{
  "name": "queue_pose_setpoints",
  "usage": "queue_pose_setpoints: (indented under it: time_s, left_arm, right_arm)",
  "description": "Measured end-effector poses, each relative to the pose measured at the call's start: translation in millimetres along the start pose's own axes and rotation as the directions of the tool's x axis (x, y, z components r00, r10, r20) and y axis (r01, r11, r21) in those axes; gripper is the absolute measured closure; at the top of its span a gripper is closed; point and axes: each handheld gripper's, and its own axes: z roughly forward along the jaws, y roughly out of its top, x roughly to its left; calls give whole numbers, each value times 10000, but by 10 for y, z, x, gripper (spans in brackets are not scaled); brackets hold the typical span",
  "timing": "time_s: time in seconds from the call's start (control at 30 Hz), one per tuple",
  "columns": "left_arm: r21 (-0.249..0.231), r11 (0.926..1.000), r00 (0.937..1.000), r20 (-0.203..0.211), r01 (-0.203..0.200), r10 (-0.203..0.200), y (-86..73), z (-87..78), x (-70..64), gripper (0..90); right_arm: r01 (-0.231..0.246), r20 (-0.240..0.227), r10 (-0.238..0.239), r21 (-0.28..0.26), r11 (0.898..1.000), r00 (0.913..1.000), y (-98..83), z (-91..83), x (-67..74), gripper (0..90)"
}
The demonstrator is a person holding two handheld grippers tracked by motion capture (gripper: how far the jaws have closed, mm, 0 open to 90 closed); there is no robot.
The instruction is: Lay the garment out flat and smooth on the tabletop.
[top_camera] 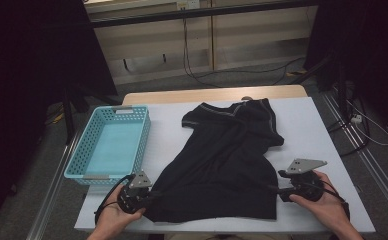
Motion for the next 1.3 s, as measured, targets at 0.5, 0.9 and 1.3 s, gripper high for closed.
queue_pose_setpoints:
  time_s: [0.5,0.9,1.3]
  left_arm:
    - [-242,9993,9977,619,302,-286,8,16,-2,860]
    - [-817,9966,9923,1221,-86,186,82,42,-170,718]
    - [-1318,9901,9986,-143,477,-501,99,-11,-32,578]
  right_arm:
    - [567,-750,-527,531,9970,9958,174,247,218,838]
    - [51,738,-113,830,9965,9972,33,-59,40,871]
    - [-1072,2229,869,810,9909,9710,-188,-361,-298,873]
